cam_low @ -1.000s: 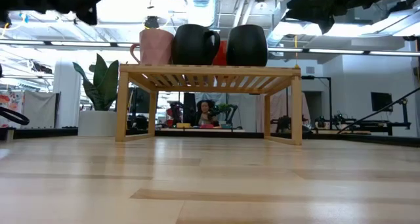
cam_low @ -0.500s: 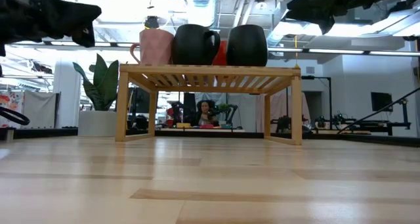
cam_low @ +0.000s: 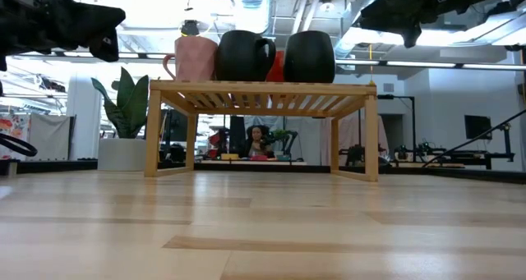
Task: Place coffee mugs
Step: Return to Home Position
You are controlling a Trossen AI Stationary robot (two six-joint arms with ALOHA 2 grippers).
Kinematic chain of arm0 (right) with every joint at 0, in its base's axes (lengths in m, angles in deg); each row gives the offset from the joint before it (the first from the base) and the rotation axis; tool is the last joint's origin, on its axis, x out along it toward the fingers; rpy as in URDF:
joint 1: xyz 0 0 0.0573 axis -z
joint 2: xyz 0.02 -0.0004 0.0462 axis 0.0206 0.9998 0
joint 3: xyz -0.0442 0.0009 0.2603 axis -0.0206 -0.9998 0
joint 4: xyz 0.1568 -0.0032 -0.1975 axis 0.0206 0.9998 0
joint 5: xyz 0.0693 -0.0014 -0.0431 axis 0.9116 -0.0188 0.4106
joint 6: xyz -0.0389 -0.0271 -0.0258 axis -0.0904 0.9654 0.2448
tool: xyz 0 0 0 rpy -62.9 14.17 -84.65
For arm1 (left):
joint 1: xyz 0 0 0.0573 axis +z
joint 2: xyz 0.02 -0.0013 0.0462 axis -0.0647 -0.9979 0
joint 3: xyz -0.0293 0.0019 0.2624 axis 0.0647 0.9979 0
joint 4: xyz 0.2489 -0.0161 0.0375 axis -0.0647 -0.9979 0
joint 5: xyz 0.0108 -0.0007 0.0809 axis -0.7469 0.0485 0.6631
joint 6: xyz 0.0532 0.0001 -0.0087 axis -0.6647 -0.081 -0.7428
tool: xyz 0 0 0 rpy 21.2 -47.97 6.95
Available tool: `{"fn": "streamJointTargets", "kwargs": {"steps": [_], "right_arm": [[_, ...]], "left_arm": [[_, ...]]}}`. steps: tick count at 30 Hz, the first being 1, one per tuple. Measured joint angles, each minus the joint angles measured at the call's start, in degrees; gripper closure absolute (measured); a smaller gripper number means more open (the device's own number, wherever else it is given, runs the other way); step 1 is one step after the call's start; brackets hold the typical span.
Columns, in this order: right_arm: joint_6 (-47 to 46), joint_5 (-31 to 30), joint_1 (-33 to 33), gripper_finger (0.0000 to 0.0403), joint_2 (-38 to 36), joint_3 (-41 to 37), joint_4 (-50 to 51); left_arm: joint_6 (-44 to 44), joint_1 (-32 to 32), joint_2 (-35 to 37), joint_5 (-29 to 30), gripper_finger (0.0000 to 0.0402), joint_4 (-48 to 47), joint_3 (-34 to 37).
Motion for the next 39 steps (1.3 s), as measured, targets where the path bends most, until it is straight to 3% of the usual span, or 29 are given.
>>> {"fn": "streamJointTargets", "kwargs": {"steps": [11, 27, 33, 39], "right_arm": [[-0.92, 0.0, -0.02, 0.0252, -0.55, 0.0, 0.04], [-1.19, 0.2, -0.02, 0.0326, -2.31, 0.02, 4.41], [-5.22, 0.09, 0.59, 0.0386, -8.96, -1.68, 13.63], [-6.01, 0.14, 0.5, 0.0378, -18.94, -13.65, 5.74]], "left_arm": [[1.92, 0.0, 0.0, 1.66, 0.0401, -0.1, 0.11], [2.03, 0.02, 0.0, 1.67, 0.0401, -0.63, 0.15], [2.03, 0.02, 0.0, 1.57, 0.0401, -0.66, 0.15], [2.03, 0.02, 0.0, 1.54, 0.0401, -0.66, 0.15]]}}
